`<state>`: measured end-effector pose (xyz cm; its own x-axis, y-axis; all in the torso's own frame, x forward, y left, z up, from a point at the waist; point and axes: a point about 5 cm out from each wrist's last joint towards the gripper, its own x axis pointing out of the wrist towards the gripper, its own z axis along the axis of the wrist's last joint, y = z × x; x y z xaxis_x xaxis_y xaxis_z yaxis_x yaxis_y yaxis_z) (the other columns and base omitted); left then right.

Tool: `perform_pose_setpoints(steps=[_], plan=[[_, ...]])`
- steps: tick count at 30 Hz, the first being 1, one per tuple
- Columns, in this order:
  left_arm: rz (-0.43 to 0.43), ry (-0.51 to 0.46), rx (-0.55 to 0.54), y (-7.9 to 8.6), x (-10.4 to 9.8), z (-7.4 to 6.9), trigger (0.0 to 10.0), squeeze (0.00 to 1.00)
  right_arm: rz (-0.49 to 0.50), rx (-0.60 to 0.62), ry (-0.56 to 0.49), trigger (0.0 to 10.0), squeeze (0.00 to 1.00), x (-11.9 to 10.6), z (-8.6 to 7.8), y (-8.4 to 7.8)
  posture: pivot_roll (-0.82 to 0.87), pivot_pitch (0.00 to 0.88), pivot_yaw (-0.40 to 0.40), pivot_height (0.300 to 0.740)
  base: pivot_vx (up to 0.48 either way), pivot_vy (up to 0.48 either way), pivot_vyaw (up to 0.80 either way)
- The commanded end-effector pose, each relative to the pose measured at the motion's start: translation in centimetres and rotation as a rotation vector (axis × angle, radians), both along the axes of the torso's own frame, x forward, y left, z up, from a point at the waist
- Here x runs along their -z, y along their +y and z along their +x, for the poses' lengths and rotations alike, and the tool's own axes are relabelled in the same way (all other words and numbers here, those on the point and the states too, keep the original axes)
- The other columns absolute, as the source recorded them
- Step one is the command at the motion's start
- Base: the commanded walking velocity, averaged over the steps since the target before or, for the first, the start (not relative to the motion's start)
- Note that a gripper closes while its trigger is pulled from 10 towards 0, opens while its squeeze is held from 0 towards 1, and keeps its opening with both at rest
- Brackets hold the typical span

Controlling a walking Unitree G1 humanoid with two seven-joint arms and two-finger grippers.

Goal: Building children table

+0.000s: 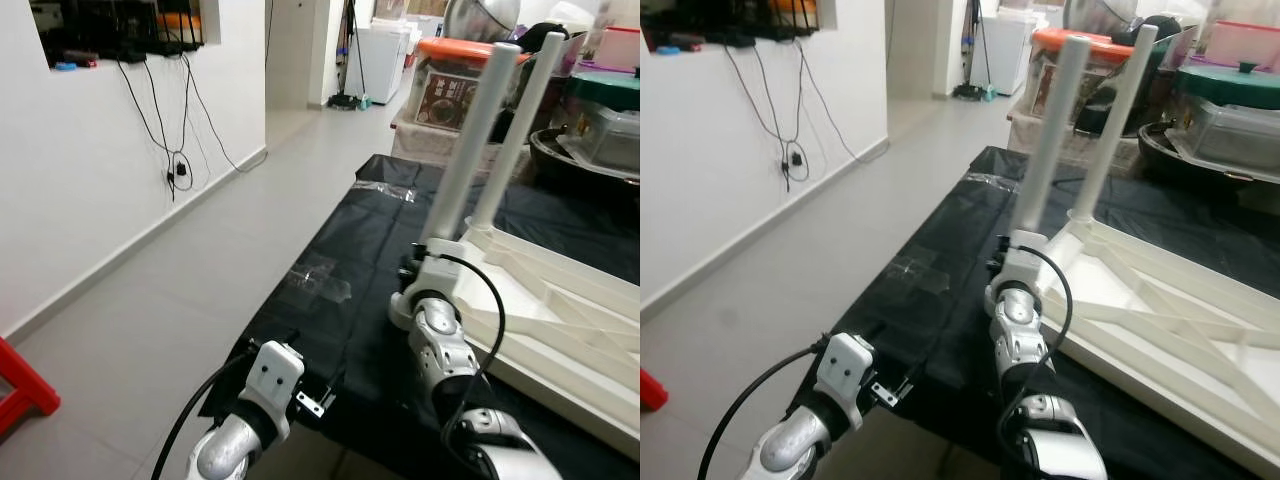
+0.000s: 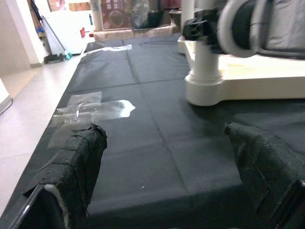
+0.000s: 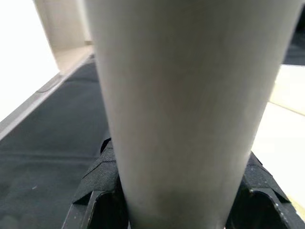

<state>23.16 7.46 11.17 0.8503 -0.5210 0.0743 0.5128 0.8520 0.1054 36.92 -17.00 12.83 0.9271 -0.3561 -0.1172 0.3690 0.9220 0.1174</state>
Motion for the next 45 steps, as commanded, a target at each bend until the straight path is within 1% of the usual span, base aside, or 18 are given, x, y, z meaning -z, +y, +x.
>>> perform_pose_setpoints(steps=[1,2,3,5,6,8,13,15,16,17,20,23,31,32,33,35,38,45], plan=[[-0.006,0.006,0.011,-0.2,0.0,-0.1,10.0,0.0,0.083,-0.009,0.052,10.0,0.0,1.7,-0.5,0.3,0.15,0.0,-0.083,0.74,0.0,0.0,0.0],[-0.006,0.006,0.011,-0.2,0.0,-0.1,10.0,0.0,0.083,-0.009,0.052,10.0,0.0,1.7,-0.5,0.3,0.15,0.0,-0.083,0.74,0.0,0.0,0.0],[-0.006,0.006,0.011,-0.2,0.0,-0.1,10.0,0.0,0.105,-0.117,0.005,10.0,1.0,1.1,0.0,1.9,0.15,0.0,-0.084,0.74,0.0,0.0,0.0],[-0.006,0.007,0.01,-0.2,0.1,-0.1,10.0,0.0,0.087,-0.183,-0.043,10.0,1.0,0.3,0.4,2.9,0.15,0.0,-0.09,0.74,0.0,0.0,0.0],[-0.007,0.007,0.008,-0.2,0.1,-0.1,10.0,0.0,0.054,-0.256,-0.11,10.0,0.0,-0.7,0.8,4.0,0.15,0.0,-0.089,0.74,0.0,0.0,0.0],[-0.007,0.007,0.006,-0.2,0.1,-0.1,10.0,0.0,0.048,-0.294,-0.136,10.0,0.0,-1.1,1.0,4.3,0.15,0.0,-0.089,0.74,0.0,0.0,0.0],[-0.007,0.005,0.008,-0.2,0.0,0.0,10.0,0.0,0.189,-0.776,-0.165,10.0,0.0,-1.7,1.1,5.7,0.15,0.0,-0.087,0.74,0.0,0.0,0.0],[-0.007,0.005,0.008,-0.2,0.0,0.0,10.0,0.0,0.189,-0.776,-0.165,10.0,0.0,-1.7,1.1,5.7,0.15,0.0,-0.087,0.74,0.0,0.0,0.0],[-0.007,0.006,0.009,-0.2,0.1,0.0,10.0,0.0,0.192,-0.909,-0.147,10.0,0.0,-1.7,0.9,5.6,0.15,0.0,-0.084,0.74,0.0,0.0,0.0],[-0.007,0.006,0.009,-0.2,0.1,0.0,10.0,0.0,0.192,-0.909,-0.147,10.0,0.0,-1.7,0.9,5.6,0.15,0.0,-0.084,0.74,0.0,0.0,0.0],[-0.005,0.004,0.01,-0.2,0.0,0.1,10.0,0.0,0.161,-1.367,-0.081,10.0,0.0,-2.2,-0.3,5.8,0.15,0.0,-0.088,0.74,0.0,0.0,0.0],[-0.003,0.002,0.01,-0.2,0.1,0.0,10.0,0.0,0.148,-1.52,-0.075,10.0,0.0,-2.8,-0.5,6.4,0.16,0.0,-0.091,0.74,0.0,0.0,0.0],[-0.001,0.002,0.009,-0.2,0.1,0.0,10.0,0.0,0.165,-1.615,-0.12,10.0,0.0,-4.2,-0.1,7.8,0.17,0.0,-0.095,0.74,0.0,0.0,0.0],[-0.001,0.002,0.009,-0.2,0.1,-0.1,10.0,0.0,0.162,-1.619,-0.119,7.9,0.0,-4.3,-0.1,8.1,0.17,0.0,-0.097,0.74,0.0,0.0,0.0],[-0.001,0.002,0.009,-0.2,0.1,-0.1,10.0,0.0,0.165,-1.608,-0.121,0.0,0.0,-4.2,-0.1,8.4,0.17,0.0,-0.101,0.74,0.0,0.0,0.0],[-0.001,0.002,0.009,-0.2,0.1,-0.1,10.0,0.0,0.165,-1.608,-0.121,0.0,0.0,-4.2,-0.1,8.4,0.17,0.0,-0.101,0.74,0.0,0.0,0.0],[-0.002,0.003,0.008,-0.2,0.1,-0.2,10.0,0.0,0.07,-1.364,-0.121,0.0,0.0,-3.3,0.6,8.6,0.17,0.0,-0.095,0.74,0.0,0.0,0.0],[-0.003,0.006,0.01,-0.2,0.2,-0.2,10.0,0.0,0.004,-1.133,-0.087,0.0,0.0,-2.1,0.9,7.4,0.16,0.0,-0.088,0.74,0.0,0.0,0.0]])
